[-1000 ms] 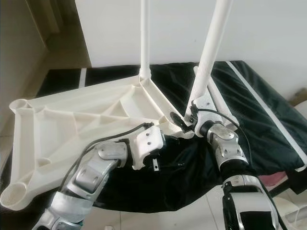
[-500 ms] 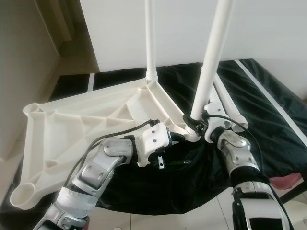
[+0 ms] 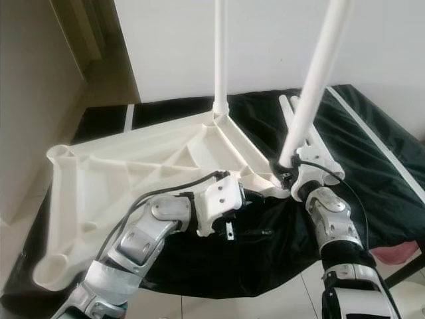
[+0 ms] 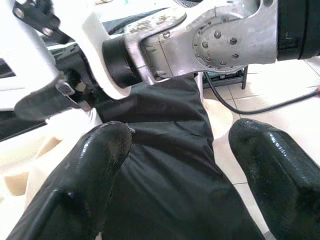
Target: Building children table
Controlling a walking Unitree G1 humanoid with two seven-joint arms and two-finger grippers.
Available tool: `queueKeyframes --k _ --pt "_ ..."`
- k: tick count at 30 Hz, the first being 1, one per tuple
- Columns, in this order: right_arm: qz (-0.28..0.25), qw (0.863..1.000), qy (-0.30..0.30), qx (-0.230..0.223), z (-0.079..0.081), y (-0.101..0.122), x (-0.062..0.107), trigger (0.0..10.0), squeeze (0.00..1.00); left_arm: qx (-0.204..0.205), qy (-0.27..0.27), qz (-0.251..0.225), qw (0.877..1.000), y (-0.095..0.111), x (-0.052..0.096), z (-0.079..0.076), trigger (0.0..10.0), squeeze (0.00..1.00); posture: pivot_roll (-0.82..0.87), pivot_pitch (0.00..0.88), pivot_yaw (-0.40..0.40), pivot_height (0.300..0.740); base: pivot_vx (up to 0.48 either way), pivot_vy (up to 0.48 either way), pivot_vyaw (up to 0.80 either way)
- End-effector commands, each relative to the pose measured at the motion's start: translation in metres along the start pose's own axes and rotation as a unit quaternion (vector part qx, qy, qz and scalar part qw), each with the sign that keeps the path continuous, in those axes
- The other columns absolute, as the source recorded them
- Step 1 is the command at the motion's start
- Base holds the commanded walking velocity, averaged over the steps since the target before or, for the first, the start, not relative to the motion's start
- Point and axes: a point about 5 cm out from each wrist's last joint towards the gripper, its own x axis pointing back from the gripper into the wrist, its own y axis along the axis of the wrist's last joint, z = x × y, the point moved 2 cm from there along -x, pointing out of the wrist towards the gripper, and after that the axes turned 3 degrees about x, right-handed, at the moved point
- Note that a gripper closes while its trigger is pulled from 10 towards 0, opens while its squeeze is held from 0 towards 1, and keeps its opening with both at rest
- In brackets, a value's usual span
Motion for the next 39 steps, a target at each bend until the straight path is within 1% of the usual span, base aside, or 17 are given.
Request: queueKeyframes --k 1,6,7,9,10,13,16,18,19,21,22,27,28,31,37,38,39 --pt "0.041 0.997 -0.053 -0.033 -0.009 -0.015 0.004 10.0 0.00 0.000 0.026 -0.002 1.000 -0.001 -0.003 0.004 10.0 0.00 -0.07 0.000 0.033 0.740 0.000 0.000 0.00" --pt "0.034 0.996 -0.070 -0.047 -0.001 -0.010 0.000 10.0 0.00 -0.001 0.030 -0.004 1.000 0.000 -0.004 0.005 10.0 0.00 -0.07 0.000 0.022 0.740 0.000 0.000 0.00" --pt "0.028 0.994 -0.089 -0.062 0.007 -0.007 -0.003 10.0 0.00 0.000 0.032 -0.007 0.999 0.001 -0.006 0.005 10.0 0.00 -0.07 0.000 0.006 0.740 0.000 0.000 0.00" --pt "0.016 0.990 -0.110 -0.081 0.047 -0.001 -0.011 10.0 0.00 0.001 0.042 -0.011 0.999 0.000 -0.004 0.007 10.0 0.00 -0.06 0.000 -0.006 0.740 0.000 0.000 0.00" --pt "0.016 0.990 -0.110 -0.081 0.047 -0.001 -0.011 10.0 0.00 0.001 0.042 -0.011 0.999 0.000 -0.004 0.007 10.0 0.00 -0.06 0.000 -0.006 0.740 0.000 0.000 0.00" --pt "0.013 0.989 -0.120 -0.090 0.063 0.002 -0.013 10.0 0.00 0.002 0.045 -0.013 0.999 0.001 -0.005 0.006 10.0 0.00 -0.06 0.000 -0.013 0.740 0.000 0.000 0.00" --pt "-0.003 0.986 -0.127 -0.106 0.089 0.011 -0.013 10.0 0.00 0.002 0.048 -0.009 0.999 -0.002 -0.004 0.006 10.0 0.00 -0.05 0.000 -0.017 0.740 0.000 0.000 0.00" --pt "-0.006 0.986 -0.127 -0.110 0.092 0.014 -0.013 10.0 0.00 0.001 0.049 -0.008 0.999 -0.002 -0.005 0.007 10.0 0.00 -0.05 0.000 -0.016 0.740 0.000 0.000 0.00" --pt "-0.027 0.988 -0.113 -0.102 0.093 0.021 -0.013 10.0 1.00 0.001 0.049 -0.010 0.999 -0.001 -0.004 0.006 10.0 0.00 -0.04 0.000 -0.023 0.740 0.000 0.000 0.00" --pt "-0.041 0.989 -0.102 -0.096 0.093 0.026 -0.012 10.0 1.00 0.000 0.048 -0.012 0.999 -0.001 -0.003 0.006 10.0 0.00 -0.04 0.000 -0.023 0.740 0.000 0.000 0.00" --pt "-0.053 0.989 -0.103 -0.088 0.085 0.027 -0.010 10.0 1.00 0.000 0.052 -0.008 0.999 -0.003 -0.001 0.007 10.0 0.00 -0.03 0.000 -0.039 0.740 0.000 0.000 0.00" --pt "-0.065 0.988 -0.115 -0.085 0.075 0.028 -0.007 10.0 1.00 0.000 0.062 -0.003 0.998 -0.006 0.002 0.010 10.0 0.00 -0.03 0.000 -0.034 0.740 0.000 0.000 0.00" --pt "-0.092 0.986 -0.115 -0.073 0.064 0.033 -0.001 10.0 1.00 0.002 0.065 -0.009 0.998 -0.004 0.000 0.010 10.0 0.00 -0.04 0.000 -0.040 0.740 0.000 0.000 0.00" --pt "-0.104 0.985 -0.118 -0.064 0.055 0.032 0.006 10.0 1.00 0.001 0.065 -0.007 0.998 -0.005 -0.002 0.009 10.0 0.00 -0.04 0.000 -0.036 0.740 0.000 0.000 0.00" --pt "-0.102 0.988 -0.101 -0.065 0.050 0.026 0.018 10.0 1.00 -0.004 0.067 -0.008 0.998 -0.003 0.001 0.010 10.0 0.00 -0.04 0.000 -0.032 0.740 0.000 0.000 0.00" --pt "-0.099 0.989 -0.094 -0.060 0.049 0.022 0.024 10.0 0.26 -0.007 0.070 -0.007 0.997 -0.002 0.004 0.011 10.0 0.00 -0.04 0.000 -0.032 0.740 0.000 0.000 0.00" --pt "-0.098 0.990 -0.086 -0.058 0.049 0.019 0.029 10.0 0.00 -0.010 0.076 -0.005 0.997 -0.002 0.009 0.014 10.0 0.00 -0.04 0.000 -0.031 0.740 0.000 0.000 0.00"
